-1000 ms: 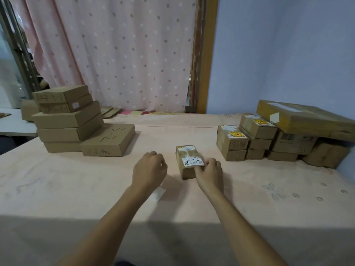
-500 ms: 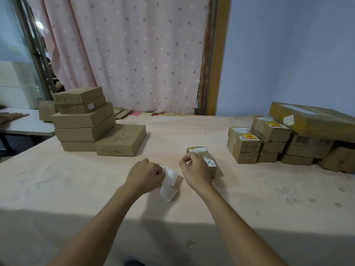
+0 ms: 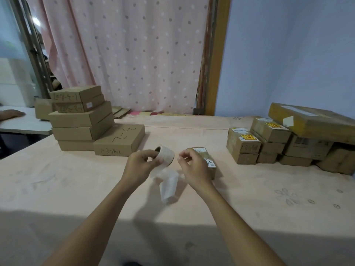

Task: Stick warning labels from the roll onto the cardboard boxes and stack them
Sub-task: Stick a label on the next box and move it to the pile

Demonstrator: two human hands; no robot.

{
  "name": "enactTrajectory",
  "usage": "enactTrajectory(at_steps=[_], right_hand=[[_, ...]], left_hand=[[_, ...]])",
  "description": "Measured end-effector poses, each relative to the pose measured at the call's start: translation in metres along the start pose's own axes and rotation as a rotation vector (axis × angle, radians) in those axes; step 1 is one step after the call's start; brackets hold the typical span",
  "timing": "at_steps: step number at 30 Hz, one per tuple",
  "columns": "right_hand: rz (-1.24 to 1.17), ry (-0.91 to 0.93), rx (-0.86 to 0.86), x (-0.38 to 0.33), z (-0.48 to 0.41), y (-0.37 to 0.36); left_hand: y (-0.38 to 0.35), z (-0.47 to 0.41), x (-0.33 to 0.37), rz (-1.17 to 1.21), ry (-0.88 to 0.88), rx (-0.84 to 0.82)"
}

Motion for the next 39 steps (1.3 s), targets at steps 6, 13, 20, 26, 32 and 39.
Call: enactTrajectory(at_steps=[6, 13, 20, 26, 32, 39], right_hand=[[-0.363, -0.076, -0.099, -0.044, -0.009, 0.008], [-0.586, -0.051, -0.142, -0.063, -0.012, 0.015], [-0.414, 0.031, -0.11, -0.047, -0.009, 0.017], [-0.356, 0.061, -0.087, -0.04, -0.004, 0.012], [-0.01, 0.318, 0.06, -0.061, -0.002, 0.026], [0.288, 0.525, 0.128, -0.067, 0.001, 0.016]], left_hand=[[0.006, 0.004, 0.039, 0.205, -0.198, 0.072], [0.005, 0.004, 0.05, 0.125, -0.226, 0.002], [-0.008, 0.008, 0.057, 0.472, -0.007, -0.175], [-0.003, 0.003, 0.046, 0.399, -0.05, -0.036], [0.001, 0.005, 0.045, 0.055, -0.3, 0.096], [0.0, 0.012, 0.053, -0.222, -0.596, 0.184]])
Point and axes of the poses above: each hand's wrist, its own z-axis away from the middle knuckle, its own y-axis out of the back of the hand, x = y × z, the point moved 6 cm from there along -z, towards the middle knuckle, and after that the axes turned 5 degrees about z, right-handed, at the moved point
